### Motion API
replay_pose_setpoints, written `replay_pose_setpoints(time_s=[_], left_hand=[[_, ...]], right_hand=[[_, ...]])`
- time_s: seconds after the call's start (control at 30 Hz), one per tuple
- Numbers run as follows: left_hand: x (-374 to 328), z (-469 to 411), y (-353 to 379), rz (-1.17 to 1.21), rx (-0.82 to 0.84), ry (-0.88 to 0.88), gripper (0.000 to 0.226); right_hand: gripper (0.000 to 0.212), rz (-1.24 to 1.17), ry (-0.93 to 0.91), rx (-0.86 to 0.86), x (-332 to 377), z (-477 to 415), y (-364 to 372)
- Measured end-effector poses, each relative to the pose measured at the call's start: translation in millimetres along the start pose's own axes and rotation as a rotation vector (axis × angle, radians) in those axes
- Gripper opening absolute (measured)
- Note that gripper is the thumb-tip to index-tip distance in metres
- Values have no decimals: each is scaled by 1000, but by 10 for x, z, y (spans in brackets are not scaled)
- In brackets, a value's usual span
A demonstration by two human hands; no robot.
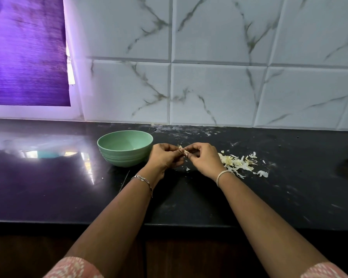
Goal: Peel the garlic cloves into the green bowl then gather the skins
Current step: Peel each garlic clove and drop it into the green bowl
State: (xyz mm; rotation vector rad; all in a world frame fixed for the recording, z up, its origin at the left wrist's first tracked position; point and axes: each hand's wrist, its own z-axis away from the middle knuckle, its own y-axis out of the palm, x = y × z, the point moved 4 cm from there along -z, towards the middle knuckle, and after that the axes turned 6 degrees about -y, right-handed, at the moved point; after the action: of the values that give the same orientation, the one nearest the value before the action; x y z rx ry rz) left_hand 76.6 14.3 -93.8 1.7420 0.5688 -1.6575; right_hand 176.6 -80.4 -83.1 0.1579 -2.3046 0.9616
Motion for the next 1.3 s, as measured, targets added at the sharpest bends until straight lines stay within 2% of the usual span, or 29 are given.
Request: replay_pose_setpoints(time_s=[0.13,0.43,0.57,0.7,0.83,0.97,1.2,1.3], left_hand=[[-14,6,18,-7,10,15,11],[-18,-36,17,-62,-15,53,14],[-13,-91,10,-113,-57,92,17],[-4,-110,33,-203,-54,136,7],[7,-123,53,-217,-46,152,11],[6,-112,58,-242,-42,166,12],[14,-128,63,-281,-57,184,10],[16,-117,65,-292,-62,193,10]], right_hand=[[15,-77,46,21,-52,-15,10],[3,-207,75,33,-67,-22,7],[16,-182,57,-2,-51,-14,1],[8,-179,57,-53,-47,-19,-7],[14,-408,121,-57,-38,-3,3],[10,-713,222,-76,27,30,-10],[3,-889,330,-234,-56,-16,-80],[5,-893,326,-266,-78,-32,-84]])
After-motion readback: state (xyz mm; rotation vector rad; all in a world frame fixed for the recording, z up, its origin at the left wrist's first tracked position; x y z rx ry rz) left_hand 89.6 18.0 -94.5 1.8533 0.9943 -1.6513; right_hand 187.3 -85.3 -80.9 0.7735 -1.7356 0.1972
